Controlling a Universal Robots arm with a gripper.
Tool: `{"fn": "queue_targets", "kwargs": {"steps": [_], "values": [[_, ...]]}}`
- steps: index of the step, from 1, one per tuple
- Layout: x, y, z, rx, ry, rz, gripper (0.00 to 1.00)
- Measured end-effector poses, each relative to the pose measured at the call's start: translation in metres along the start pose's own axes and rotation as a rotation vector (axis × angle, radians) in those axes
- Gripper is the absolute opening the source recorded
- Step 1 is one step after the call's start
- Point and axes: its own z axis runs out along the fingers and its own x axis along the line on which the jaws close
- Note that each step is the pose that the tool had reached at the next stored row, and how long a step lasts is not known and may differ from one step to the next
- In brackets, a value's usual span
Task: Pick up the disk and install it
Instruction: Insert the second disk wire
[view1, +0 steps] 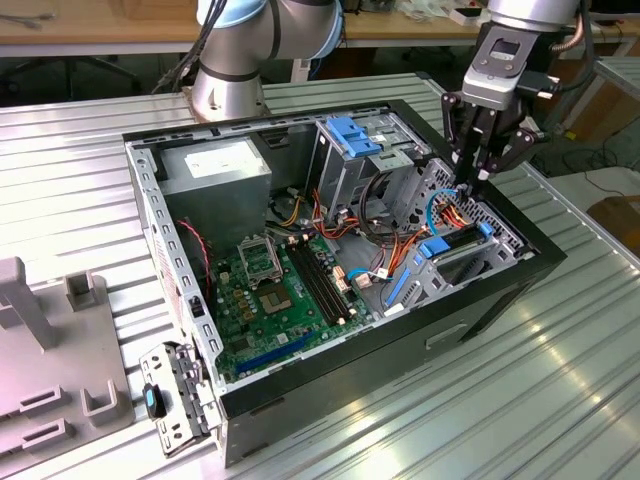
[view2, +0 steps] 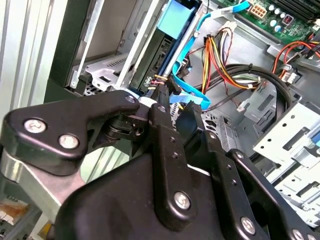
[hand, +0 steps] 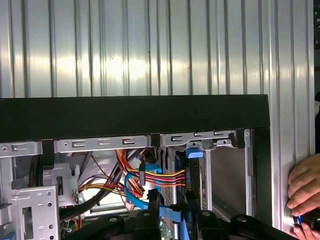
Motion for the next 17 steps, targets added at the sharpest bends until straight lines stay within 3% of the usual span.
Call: {"fn": "queue_targets", "kwargs": {"steps": [4,6,7,8,15,17], "values": [[0.0005,-0.0031,0.0000,0.0017,-0.0012,0.000,0.33],[0.0007,-0.0031,0.0002,0.0134,-0.0044,-0.001,0.33],[0.0008,-0.0031,0.0005,0.0251,-0.0055,-0.001,0.33],[0.0009,-0.0031,0.0009,0.0283,-0.0061,0.002,0.33],[0.0011,-0.0008,0.0011,0.0293,-0.0098,0.007,0.33],[0.0011,-0.0004,0.0011,0.0295,-0.0112,0.007,0.25]]}}
